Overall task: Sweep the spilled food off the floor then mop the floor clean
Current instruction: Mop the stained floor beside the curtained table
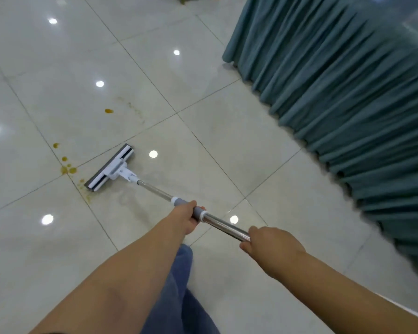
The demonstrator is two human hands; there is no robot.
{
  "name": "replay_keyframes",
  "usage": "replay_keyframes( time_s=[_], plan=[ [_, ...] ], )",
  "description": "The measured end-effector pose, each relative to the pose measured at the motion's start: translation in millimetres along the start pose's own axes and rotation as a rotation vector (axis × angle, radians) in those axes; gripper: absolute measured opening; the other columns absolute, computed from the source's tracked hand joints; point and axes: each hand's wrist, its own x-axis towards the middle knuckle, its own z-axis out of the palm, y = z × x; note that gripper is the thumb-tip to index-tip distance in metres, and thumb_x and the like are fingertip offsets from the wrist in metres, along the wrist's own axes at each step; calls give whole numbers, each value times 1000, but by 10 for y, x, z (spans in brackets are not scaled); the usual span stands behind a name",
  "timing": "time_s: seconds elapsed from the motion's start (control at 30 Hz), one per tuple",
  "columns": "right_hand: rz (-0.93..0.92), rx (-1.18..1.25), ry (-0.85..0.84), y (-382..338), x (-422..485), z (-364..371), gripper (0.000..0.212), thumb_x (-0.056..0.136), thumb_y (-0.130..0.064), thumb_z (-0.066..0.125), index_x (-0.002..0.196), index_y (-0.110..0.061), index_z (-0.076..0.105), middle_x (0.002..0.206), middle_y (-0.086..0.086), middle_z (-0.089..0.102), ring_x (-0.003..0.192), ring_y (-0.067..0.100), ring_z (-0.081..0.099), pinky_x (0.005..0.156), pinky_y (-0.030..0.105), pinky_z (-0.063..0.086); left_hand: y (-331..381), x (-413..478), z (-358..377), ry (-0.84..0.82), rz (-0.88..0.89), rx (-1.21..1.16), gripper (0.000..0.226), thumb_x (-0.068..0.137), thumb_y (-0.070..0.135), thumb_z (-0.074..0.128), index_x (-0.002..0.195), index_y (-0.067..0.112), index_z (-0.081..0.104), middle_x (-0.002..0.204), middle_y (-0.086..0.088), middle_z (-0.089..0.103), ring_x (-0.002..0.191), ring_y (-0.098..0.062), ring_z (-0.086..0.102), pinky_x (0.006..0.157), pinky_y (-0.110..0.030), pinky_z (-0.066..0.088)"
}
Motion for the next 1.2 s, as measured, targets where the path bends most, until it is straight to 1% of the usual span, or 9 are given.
replay_keyframes(
  time_s=[0.07, 0.2, 0.37, 0.43, 0.63, 0.73, 0.9, 1.0, 1.2],
  plan=[
    [36, -5, -1, 155, -330, 214, 30, 99, -44, 35, 102, -18, 49, 91, 3, 56, 75, 23, 45, 56, 29, 32, -399, -150, 11, -18, -30, 14, 37, 98, 5, 46, 133, -3, 37, 83, -14, 54, 69, -23, 54, 92, -34, 47],
    [85, -25, -18, 422, -886, 467, 31, 97, -52, 34, 101, -24, 46, 87, -3, 47, 76, 19, 46, 66, 29, 35, -1006, -459, 46, -37, -108, -17, 39, 98, 5, 46, 135, -1, 35, 127, -20, 56, 115, -28, 58, 103, -41, 45],
    [129, -58, -35, 404, -1195, 628, 27, 97, -54, 32, 94, -28, 35, 86, -6, 46, 77, 18, 46, 67, 30, 36, -1278, -682, -104, -41, -197, -73, 43, 96, 4, 49, 137, -2, 36, 123, -18, 57, 91, -25, 61, 100, -40, 46],
    [136, -43, -24, 244, -1198, 638, 28, 97, -54, 30, 93, -27, 35, 84, -6, 46, 77, 19, 46, 66, 30, 35, -1193, -681, -258, -44, -216, -81, 42, 95, 4, 51, 134, -3, 39, 100, -17, 60, 80, -24, 60, 97, -39, 48],
    [122, -19, 1, -687, -881, 421, 29, 98, -54, 28, 91, -27, 37, 70, -7, 41, 69, 15, 48, 57, 26, 34, -441, -596, -925, -40, -186, -52, 36, 94, 2, 51, 128, -2, 40, 80, -13, 53, 67, -20, 54, 81, -38, 52],
    [99, 51, -12, -1391, -583, 255, 28, 99, -50, 31, 90, -24, 38, 69, -8, 41, 65, 13, 47, 48, 22, 27, 134, -484, -1412, -1, -141, -41, 38, 95, 3, 50, 131, -3, 39, 89, -14, 57, 68, -20, 54, 92, -36, 49],
    [39, 252, -69, -2641, 38, -76, 27, 99, -48, 35, 94, -22, 38, 69, -12, 36, 66, 9, 46, 49, 16, 30, 1165, -291, -2275, 85, -32, -123, 42, 96, 7, 51, 135, -4, 38, 119, -19, 60, 106, -27, 62, 86, -35, 50],
    [19, 324, -100, -3324, 376, -318, 26, 100, -44, 37, 94, -19, 39, 70, -10, 38, 67, 9, 47, 51, 18, 34, 1747, -178, -2735, 112, 19, -171, 32, 95, 10, 53, 124, -1, 46, 81, -13, 58, 68, -22, 58, 65, -34, 50],
    [-11, 410, -68, -4292, 998, -824, 28, 99, -40, 41, 102, -14, 51, 71, -4, 44, 67, 13, 50, 58, 24, 42, 2681, -19, -3304, 130, 123, -55, 14, 97, 13, 50, 97, 0, 46, 75, -12, 52, 59, -20, 53, 56, -32, 54]
  ],
)
